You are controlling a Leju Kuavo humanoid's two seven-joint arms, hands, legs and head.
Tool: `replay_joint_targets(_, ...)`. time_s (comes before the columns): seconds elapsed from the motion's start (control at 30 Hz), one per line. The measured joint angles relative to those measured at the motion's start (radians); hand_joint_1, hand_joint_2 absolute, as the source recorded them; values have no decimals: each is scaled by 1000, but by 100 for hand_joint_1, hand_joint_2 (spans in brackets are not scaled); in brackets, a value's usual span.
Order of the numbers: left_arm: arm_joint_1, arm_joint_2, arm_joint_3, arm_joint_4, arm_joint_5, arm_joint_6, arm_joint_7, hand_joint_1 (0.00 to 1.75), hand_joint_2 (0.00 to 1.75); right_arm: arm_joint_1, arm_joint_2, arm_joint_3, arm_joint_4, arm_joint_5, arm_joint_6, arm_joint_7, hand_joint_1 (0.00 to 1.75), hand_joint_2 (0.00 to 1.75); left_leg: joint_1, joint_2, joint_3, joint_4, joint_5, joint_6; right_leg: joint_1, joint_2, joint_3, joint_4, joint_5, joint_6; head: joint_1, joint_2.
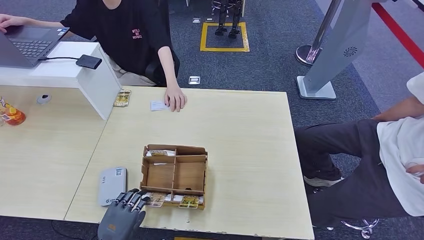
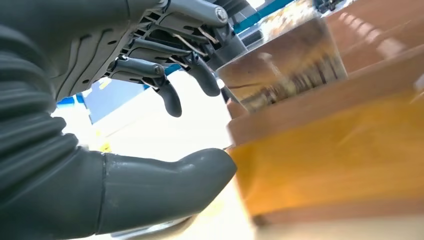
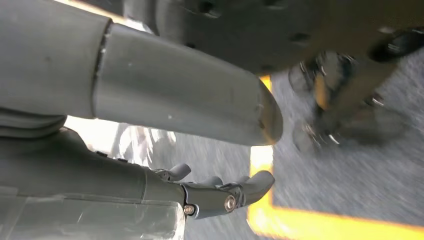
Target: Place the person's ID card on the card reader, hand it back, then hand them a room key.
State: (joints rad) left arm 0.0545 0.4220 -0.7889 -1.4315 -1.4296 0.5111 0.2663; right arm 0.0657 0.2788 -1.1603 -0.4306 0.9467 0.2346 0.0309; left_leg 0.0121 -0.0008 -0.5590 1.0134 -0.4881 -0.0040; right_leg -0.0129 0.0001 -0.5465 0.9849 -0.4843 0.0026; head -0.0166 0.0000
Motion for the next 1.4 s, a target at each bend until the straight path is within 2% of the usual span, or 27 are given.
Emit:
replay_joint_targets(0.03, 4, 11, 0, -1, 4, 2, 11, 84, 175, 36, 11, 52, -52, -114, 6, 52, 0, 0, 0, -1, 0, 0, 0, 0, 0, -1, 0, 0, -1, 0, 0, 0)
replay_joint_targets(0.1, 9, 28, 0, -3, 12, 7, 23, 130, 175, 122, 31, 199, -173, -353, 1, 177, 0, 0, 0, -2, 0, -1, 0, -1, 0, -2, 1, 0, -2, -1, 0, 0)
replay_joint_targets(0.17, 13, 40, 0, -3, 18, 11, 26, 168, 175, 193, 44, 335, -275, -475, -6, 250, 0, 0, 0, -1, 0, -2, -1, -1, 0, -1, 0, 0, -2, -1, 0, 0)
replay_joint_targets(0.2, 13, 45, 0, -3, 20, 13, 26, 172, 175, 218, 46, 388, -315, -493, -7, 261, 0, 0, 0, 0, 0, -2, -1, -2, 0, 0, 0, 0, -2, -1, 0, 0)
replay_joint_targets(0.33, 14, 60, 0, -3, 28, 21, 26, 175, 175, 275, 57, 526, -432, -501, -1, 275, 0, 0, 0, 1, 1, -2, -2, -2, 0, 1, -1, 0, -2, -1, 0, 0)
replay_joint_targets(0.57, 15, 71, 0, -3, 30, 30, 25, 175, 175, 316, 68, 616, -517, -500, -7, 278, 0, 0, 0, 1, 1, -2, -2, -2, 0, 1, 1, 0, -1, -2, 0, 0)
replay_joint_targets(1.07, 15, 79, 0, -4, 34, 43, 24, 175, 175, 307, 70, 625, -512, -472, -25, 249, 0, 0, 0, 1, 1, -2, -2, -2, 0, 1, 1, 0, -1, -2, 0, 0)
replay_joint_targets(1.4, -13, 60, 0, -1, 56, 39, -38, 175, 175, 286, 70, 592, -491, -437, 0, 226, 0, 0, 0, 1, 2, -1, -2, -2, 0, 1, 1, 0, -1, -2, 0, 0)
